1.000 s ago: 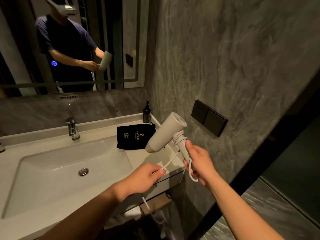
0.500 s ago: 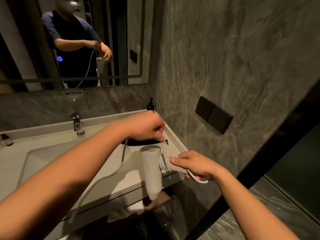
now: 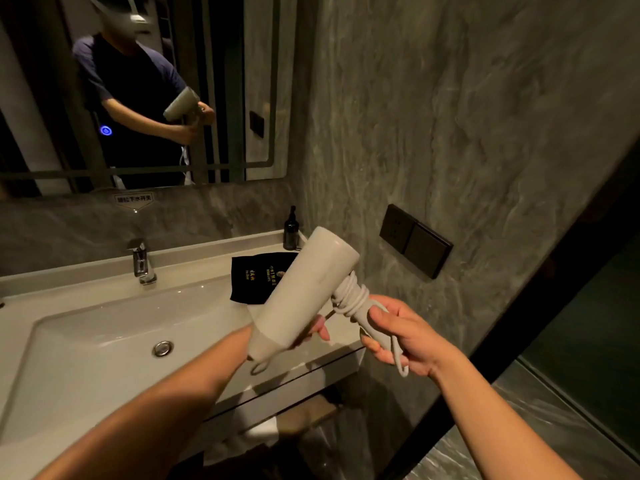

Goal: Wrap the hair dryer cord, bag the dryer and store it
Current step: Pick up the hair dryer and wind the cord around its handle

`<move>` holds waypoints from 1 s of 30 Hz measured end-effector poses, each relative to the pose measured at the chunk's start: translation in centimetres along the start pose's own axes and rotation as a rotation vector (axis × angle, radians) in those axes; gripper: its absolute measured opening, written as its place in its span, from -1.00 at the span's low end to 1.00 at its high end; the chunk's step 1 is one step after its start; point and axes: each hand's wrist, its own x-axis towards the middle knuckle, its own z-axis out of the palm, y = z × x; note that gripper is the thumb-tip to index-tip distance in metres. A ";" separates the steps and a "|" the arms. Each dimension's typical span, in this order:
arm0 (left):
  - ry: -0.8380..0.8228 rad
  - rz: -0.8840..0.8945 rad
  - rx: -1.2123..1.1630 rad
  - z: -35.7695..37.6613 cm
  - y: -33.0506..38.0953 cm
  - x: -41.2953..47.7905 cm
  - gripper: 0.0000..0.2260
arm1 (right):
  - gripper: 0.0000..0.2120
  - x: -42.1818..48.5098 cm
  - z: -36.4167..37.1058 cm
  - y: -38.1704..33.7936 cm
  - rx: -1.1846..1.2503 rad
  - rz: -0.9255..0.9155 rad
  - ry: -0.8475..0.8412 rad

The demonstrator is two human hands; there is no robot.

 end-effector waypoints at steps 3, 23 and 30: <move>0.048 0.022 0.122 3.2 -0.5 -1.9 -0.63 | -0.45 0.2 -0.1 0.2 -0.011 -0.055 0.277; 0.146 0.345 0.993 -3.3 15.4 1.5 -0.71 | -0.43 -1.2 -1.7 1.2 -0.567 0.376 0.065; -0.011 0.247 0.439 -1.4 8.5 3.4 -0.72 | -0.55 -2.7 -1.1 -0.3 -0.012 0.236 -0.372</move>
